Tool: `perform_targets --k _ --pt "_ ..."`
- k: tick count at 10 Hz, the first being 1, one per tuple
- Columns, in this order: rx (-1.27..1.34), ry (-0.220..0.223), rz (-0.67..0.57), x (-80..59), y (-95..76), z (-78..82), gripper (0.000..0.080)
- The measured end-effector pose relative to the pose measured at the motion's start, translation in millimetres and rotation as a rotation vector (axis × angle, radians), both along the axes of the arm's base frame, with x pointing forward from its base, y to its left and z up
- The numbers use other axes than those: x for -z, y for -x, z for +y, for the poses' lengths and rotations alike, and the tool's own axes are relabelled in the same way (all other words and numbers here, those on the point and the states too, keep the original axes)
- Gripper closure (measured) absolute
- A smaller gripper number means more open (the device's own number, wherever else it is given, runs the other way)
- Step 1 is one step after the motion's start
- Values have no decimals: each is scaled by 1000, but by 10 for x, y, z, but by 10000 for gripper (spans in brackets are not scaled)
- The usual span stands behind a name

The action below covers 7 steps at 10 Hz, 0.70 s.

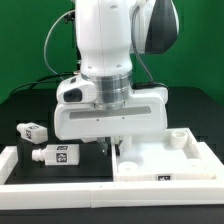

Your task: Assemble one leg

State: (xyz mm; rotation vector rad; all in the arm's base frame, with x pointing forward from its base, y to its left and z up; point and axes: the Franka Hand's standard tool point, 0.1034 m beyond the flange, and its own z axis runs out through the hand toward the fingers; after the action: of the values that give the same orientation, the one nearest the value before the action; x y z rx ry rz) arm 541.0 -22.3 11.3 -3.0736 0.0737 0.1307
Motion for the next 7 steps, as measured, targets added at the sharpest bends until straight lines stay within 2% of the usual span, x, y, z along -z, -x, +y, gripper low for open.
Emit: perform_targets --k 2,7 --pt "9 -3 -35 36 -113 7 745" --pt "4 -3 -58 35 -116 5 745"
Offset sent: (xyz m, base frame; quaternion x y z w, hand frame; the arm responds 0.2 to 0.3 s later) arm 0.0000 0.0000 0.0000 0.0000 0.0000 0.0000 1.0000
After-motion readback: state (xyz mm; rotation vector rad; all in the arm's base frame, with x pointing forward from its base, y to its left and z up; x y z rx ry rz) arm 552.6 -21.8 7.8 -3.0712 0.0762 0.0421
